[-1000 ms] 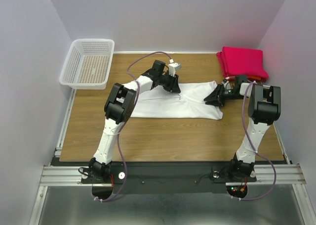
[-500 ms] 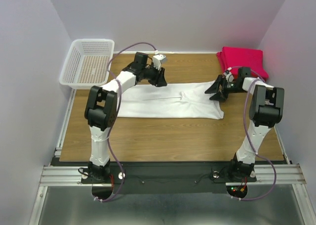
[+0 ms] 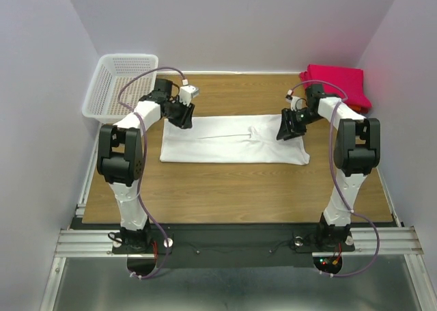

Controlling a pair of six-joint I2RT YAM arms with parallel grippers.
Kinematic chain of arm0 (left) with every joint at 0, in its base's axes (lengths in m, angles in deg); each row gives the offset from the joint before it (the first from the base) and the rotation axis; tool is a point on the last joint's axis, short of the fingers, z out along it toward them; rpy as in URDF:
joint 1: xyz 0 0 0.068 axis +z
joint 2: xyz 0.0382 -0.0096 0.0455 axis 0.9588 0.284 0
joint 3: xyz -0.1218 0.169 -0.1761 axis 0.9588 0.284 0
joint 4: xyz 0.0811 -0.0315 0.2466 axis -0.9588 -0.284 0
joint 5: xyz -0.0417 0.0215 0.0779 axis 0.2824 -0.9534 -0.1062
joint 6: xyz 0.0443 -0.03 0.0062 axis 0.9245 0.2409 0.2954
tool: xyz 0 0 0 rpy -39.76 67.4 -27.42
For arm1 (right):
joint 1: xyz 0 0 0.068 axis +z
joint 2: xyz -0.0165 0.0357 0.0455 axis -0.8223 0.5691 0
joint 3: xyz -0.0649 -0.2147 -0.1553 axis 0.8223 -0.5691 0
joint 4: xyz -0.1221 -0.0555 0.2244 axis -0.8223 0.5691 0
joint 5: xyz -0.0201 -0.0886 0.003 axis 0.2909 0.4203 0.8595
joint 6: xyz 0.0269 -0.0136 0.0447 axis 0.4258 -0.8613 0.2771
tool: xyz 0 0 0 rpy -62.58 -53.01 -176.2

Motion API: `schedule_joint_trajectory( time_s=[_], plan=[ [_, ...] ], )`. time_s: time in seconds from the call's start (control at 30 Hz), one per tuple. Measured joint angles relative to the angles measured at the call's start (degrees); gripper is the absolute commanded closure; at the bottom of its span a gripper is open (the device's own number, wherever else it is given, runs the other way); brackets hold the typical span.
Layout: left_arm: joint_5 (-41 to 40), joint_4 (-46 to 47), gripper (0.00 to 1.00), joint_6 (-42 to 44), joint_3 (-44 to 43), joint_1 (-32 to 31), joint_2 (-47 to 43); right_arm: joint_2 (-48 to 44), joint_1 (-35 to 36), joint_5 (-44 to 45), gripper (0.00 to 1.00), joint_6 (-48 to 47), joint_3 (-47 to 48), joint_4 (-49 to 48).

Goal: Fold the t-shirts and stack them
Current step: Fold the tshirt

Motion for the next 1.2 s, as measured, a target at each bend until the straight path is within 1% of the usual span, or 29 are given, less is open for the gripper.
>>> schedule_joint_trajectory(
  time_s=[0.23, 0.4, 0.53, 0.6, 0.67, 0.7, 0.83, 0.87, 0.9, 0.93, 1.03, 1.1, 1.2],
  plan=[
    [-4.9, -1.3, 0.56, 4.9, 10.9, 0.2, -1.0, 0.1, -0.2, 8.3, 0.53, -3.2, -1.2, 2.3],
    [-7.6, 1.9, 0.59, 7.4, 16.5, 0.1, -4.6, 0.8, -0.4, 13.1, 0.54, -5.0, -1.5, 2.9],
    [-8.2, 3.9, 0.63, 8.6, 19.7, 0.0, -6.6, 3.1, -0.3, 14.3, 0.55, -5.6, 1.3, 4.4],
    [-8.2, 4.1, 0.64, 9.5, 21.1, 0.0, -7.7, 5.3, -0.2, 15.0, 0.55, -5.5, 4.9, 6.5],
    [-8.2, 4.2, 0.65, 10.4, 23.1, -0.6, -9.2, 8.8, 0.2, 15.7, 0.55, -5.5, 10.5, 8.7],
    [-8.2, 3.8, 0.66, 11.1, 24.3, -0.8, -10.3, 11.5, 0.5, 15.9, 0.55, -5.4, 15.6, 9.4],
    [-8.3, 0.4, 0.66, 13.5, 27.7, -3.9, -14.1, 20.1, 2.3, 17.7, 0.53, -6.0, 31.3, 7.8],
    [-8.0, -2.4, 0.65, 14.5, 28.6, -6.1, -15.5, 21.3, 2.6, 18.0, 0.53, -6.3, 33.2, 6.9],
    [-7.8, -3.8, 0.64, 14.9, 28.7, -7.1, -15.9, 22.9, 3.3, 18.3, 0.53, -6.7, 36.5, 5.4],
    [-7.3, -5.3, 0.64, 15.3, 28.9, -8.3, -16.6, 23.6, 3.8, 18.4, 0.52, -7.0, 37.8, 4.2],
    [-4.9, -10.9, 0.64, 15.7, 27.7, -10.9, -18.5, 23.1, 5.4, 19.5, 0.52, -7.6, 38.6, 2.6],
    [-4.3, -12.9, 0.64, 15.6, 24.8, -10.4, -18.8, 20.6, 5.7, 19.3, 0.52, -7.8, 36.1, 2.4],
    [-4.1, -12.8, 0.64, 15.0, 17.7, -9.1, -18.1, 12.8, 5.5, 18.4, 0.52, -7.3, 28.3, 1.4]
  ],
)
